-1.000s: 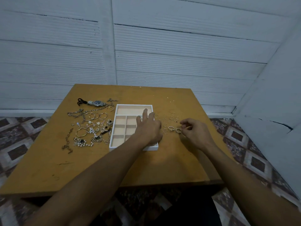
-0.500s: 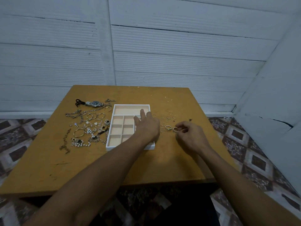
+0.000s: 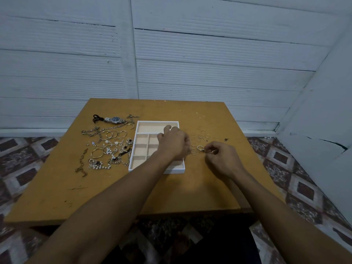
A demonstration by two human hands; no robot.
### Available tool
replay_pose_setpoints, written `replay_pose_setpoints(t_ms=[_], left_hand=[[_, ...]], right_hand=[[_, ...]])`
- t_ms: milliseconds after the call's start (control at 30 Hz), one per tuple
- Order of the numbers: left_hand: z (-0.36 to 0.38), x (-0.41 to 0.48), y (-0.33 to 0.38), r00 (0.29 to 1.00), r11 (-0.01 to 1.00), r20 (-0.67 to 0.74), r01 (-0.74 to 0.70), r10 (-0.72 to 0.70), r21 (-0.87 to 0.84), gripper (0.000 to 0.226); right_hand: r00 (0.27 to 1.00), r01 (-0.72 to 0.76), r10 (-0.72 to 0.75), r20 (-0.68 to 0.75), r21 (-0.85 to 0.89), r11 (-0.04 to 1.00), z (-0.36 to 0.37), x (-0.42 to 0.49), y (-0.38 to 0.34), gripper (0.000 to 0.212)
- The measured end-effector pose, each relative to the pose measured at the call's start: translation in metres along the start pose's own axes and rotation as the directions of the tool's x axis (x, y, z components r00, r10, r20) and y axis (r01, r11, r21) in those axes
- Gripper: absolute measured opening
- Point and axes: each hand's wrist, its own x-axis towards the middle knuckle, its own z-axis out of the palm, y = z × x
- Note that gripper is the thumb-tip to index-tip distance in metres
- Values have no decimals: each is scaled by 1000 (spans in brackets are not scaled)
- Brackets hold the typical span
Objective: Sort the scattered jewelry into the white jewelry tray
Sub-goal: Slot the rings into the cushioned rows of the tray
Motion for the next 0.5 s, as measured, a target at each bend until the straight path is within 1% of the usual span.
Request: replay_pose_setpoints(t_ms=[67,133,233,367,500], left_hand=[[-7,-1,-8,998,999,-61,4,-6,-44,14],[-14,-2,-20,995,992,-99,-3,-10,-127,13],[-22,-6,-42,996,961,-83,16,-41,-277,17],[-33,-16,-65,991,957,-96,66,-97,-284,14],[-40,-23,-80,989,959,-112,68,-102,-275,7]], right_hand=[[1000,6,-6,-16,-25,1000,2,2,-3,24],[1000,16,-17,-12,-69,997,5,6,-6,24],[998,60,-59,9,-166,984,10,10,-9,22],[996,93,-92,17,-295,951,16,16,-14,20],[996,89,-72,61,-355,931,18,22,-20,23]])
